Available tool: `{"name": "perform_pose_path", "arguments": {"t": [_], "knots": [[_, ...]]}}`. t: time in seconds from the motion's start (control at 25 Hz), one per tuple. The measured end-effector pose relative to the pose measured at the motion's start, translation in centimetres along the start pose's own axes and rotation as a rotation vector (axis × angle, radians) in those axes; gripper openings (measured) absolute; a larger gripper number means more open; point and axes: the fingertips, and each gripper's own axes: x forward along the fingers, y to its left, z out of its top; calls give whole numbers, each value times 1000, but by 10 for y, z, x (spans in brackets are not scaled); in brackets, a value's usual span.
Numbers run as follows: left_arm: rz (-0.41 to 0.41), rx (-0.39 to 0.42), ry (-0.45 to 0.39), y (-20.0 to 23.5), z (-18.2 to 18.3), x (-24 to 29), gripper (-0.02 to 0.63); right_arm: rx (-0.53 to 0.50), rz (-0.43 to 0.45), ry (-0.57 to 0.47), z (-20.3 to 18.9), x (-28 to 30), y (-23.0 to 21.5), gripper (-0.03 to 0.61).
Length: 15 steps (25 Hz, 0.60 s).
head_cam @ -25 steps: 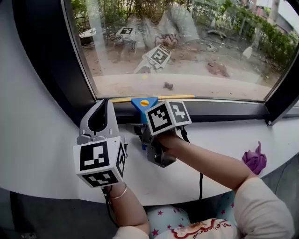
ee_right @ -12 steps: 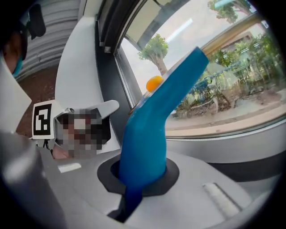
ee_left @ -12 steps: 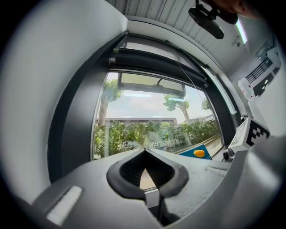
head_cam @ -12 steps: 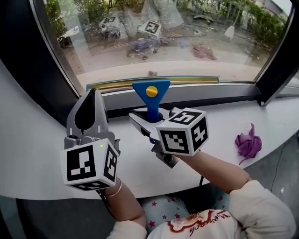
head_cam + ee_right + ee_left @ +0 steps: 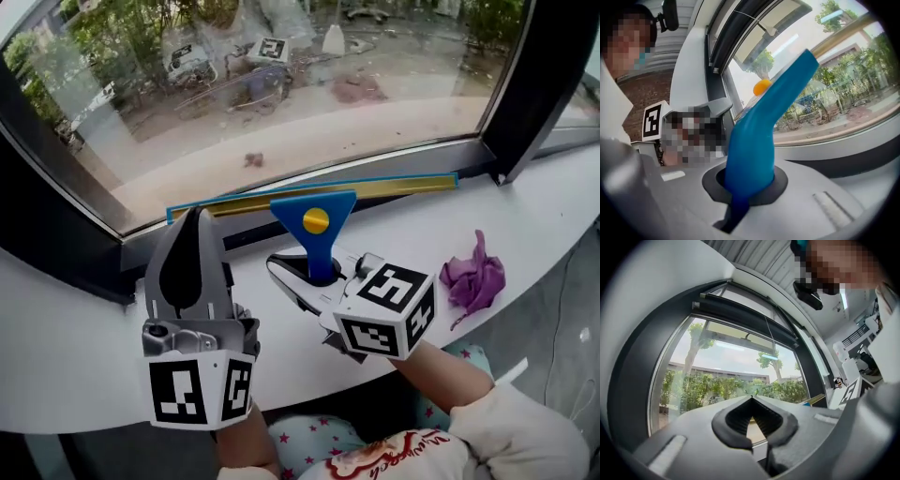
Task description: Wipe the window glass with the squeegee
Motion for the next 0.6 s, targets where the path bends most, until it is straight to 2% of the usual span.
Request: {"name": "perform_pose_path", "arguments": {"t": [0.12,0.2,0.24,0.32,0.4,0.48,0.6], "knots": [[63,89,42,-27,-9,0,2,-25,-8,39,-10,-30,-7,28],[129,107,46,-36,-16,-4,2,-66,-42,65,-9,-55,-11,28],[163,102,58,-37,-18,-8,2,-83,-73,81,-7,-68,-12,28],[226,63,137,-40,-18,-18,2,-101,-133,125,2,-99,-8,28],[264,0,219,-57,-2,-29,2,-117,-160,164,24,-140,1,28],[209,-23,263,-92,35,-34,2,-139,-167,188,61,-178,15,28],[81,-8,281,-140,119,-18,2,-97,-134,201,136,-221,48,28]]}}
